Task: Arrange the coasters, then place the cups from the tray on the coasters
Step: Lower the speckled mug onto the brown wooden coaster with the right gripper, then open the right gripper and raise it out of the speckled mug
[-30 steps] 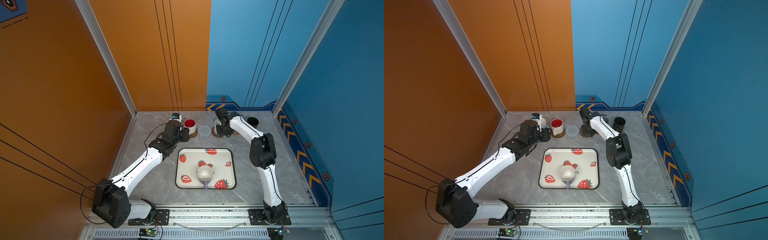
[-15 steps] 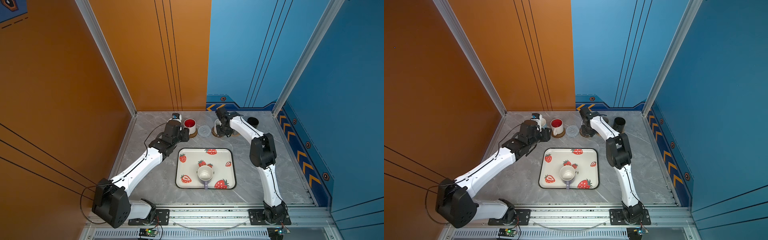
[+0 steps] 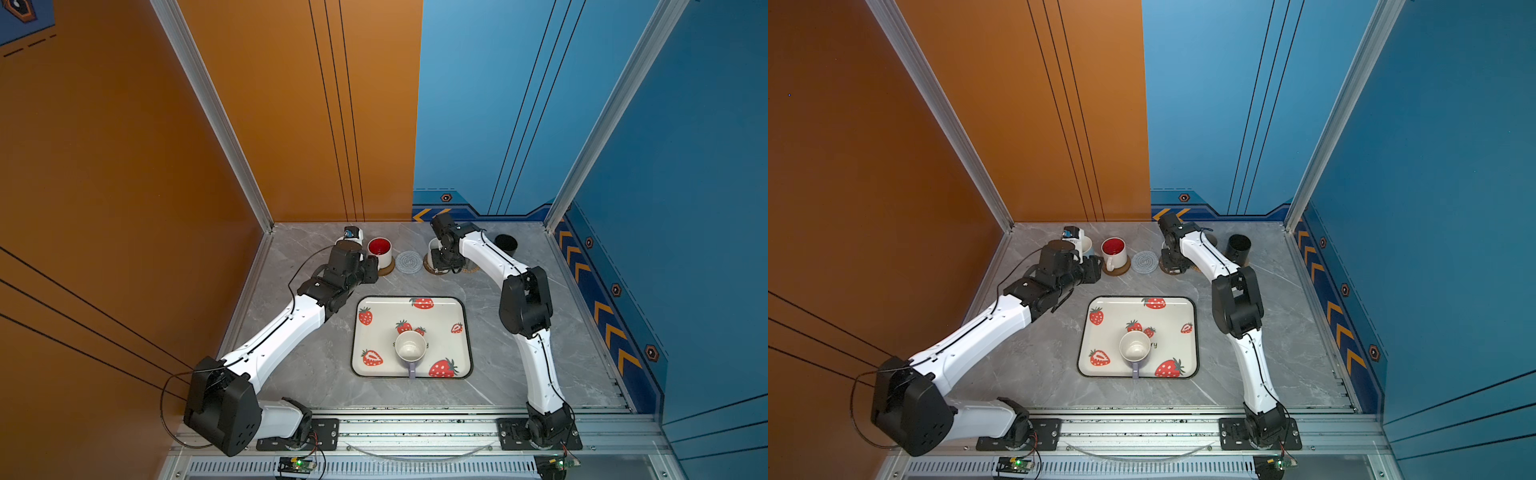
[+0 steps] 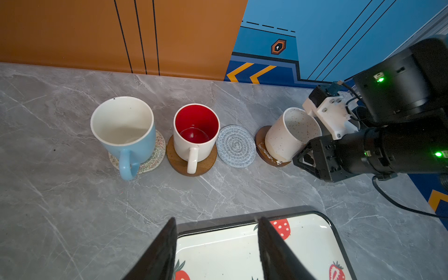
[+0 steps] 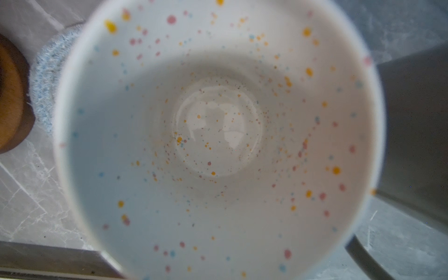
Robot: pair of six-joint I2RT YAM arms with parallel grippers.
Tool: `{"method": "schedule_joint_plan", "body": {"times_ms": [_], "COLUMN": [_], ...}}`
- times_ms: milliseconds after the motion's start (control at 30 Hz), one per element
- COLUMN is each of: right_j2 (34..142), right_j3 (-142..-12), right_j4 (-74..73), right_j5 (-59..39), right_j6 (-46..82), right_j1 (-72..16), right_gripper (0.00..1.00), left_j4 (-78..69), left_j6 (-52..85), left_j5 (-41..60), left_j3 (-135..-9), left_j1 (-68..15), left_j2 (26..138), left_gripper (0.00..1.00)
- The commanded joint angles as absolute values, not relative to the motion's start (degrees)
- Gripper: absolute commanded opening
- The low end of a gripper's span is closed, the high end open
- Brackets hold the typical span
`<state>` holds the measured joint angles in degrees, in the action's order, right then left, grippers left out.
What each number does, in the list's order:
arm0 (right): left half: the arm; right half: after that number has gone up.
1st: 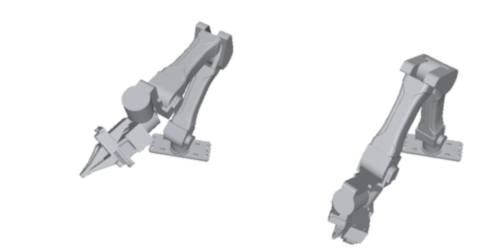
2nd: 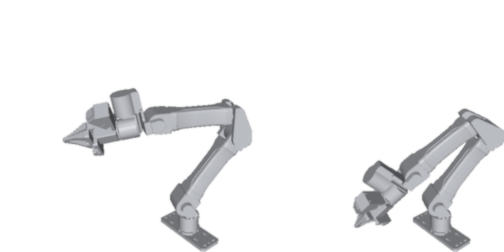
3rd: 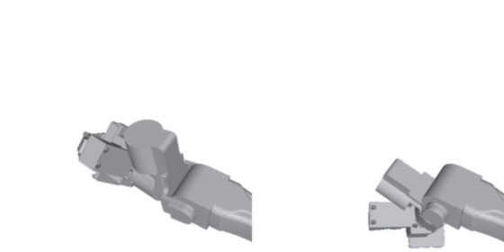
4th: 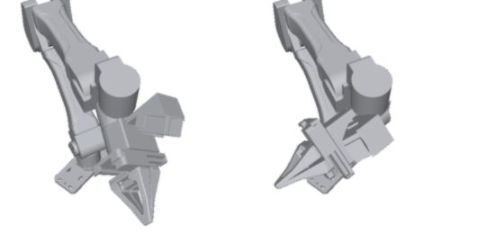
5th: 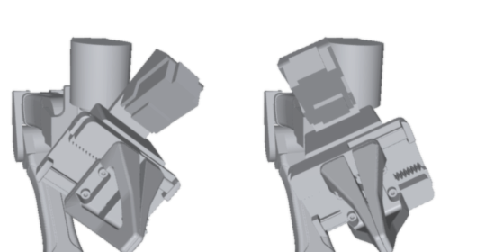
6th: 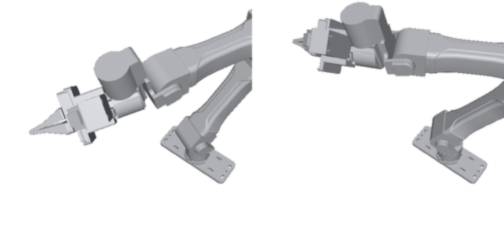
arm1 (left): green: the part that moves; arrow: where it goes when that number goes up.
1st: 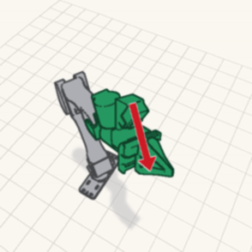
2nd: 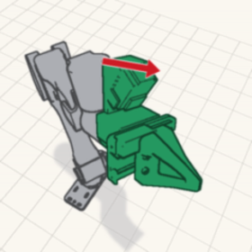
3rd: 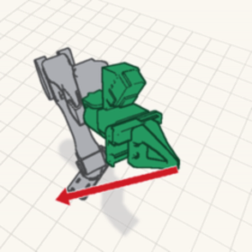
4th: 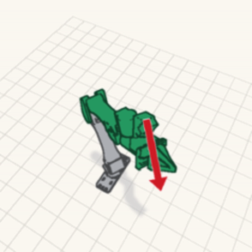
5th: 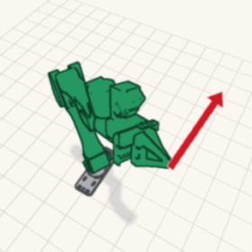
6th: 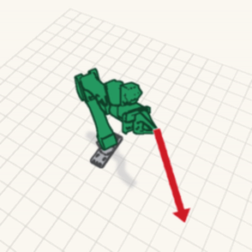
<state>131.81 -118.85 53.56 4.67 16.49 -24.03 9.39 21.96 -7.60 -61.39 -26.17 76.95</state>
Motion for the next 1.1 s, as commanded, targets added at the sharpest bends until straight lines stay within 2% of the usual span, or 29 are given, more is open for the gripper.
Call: {"method": "schedule_joint_plan", "body": {"times_ms": [0,367,633,933,1067], "right_j2": [131.9,128.9,120.4,105.0,96.9], "right_j3": [-120.2,-118.4,-113.1,-107.2,-100.4], "right_j4": [53.8,53.9,53.8,52.5,46.0], "right_j5": [4.5,4.3,5.2,13.5,18.6], "right_j6": [17.0,17.4,18.4,18.3,20.0], "right_j1": [-24.2,-24.6,-25.7,-30.1,-34.0], "right_gripper": [0.31,0.58,0.61,0.64,0.67], "left_j4": [9.2,9.3,8.9,8.3,8.0], "left_j6": [22.2,22.2,22.3,23.2,24.2], "left_j5": [-6.9,-6.9,-7.2,-5.7,-4.1], "left_j3": [-60.5,-60.1,-59.4,-59.4,-57.8], "left_j1": [-25.4,-25.4,-25.4,-25.4,-25.4], "left_j2": [75.9,75.1,73.7,73.7,73.5], "left_gripper": [0.55,0.55,0.55,0.55,0.55]}}
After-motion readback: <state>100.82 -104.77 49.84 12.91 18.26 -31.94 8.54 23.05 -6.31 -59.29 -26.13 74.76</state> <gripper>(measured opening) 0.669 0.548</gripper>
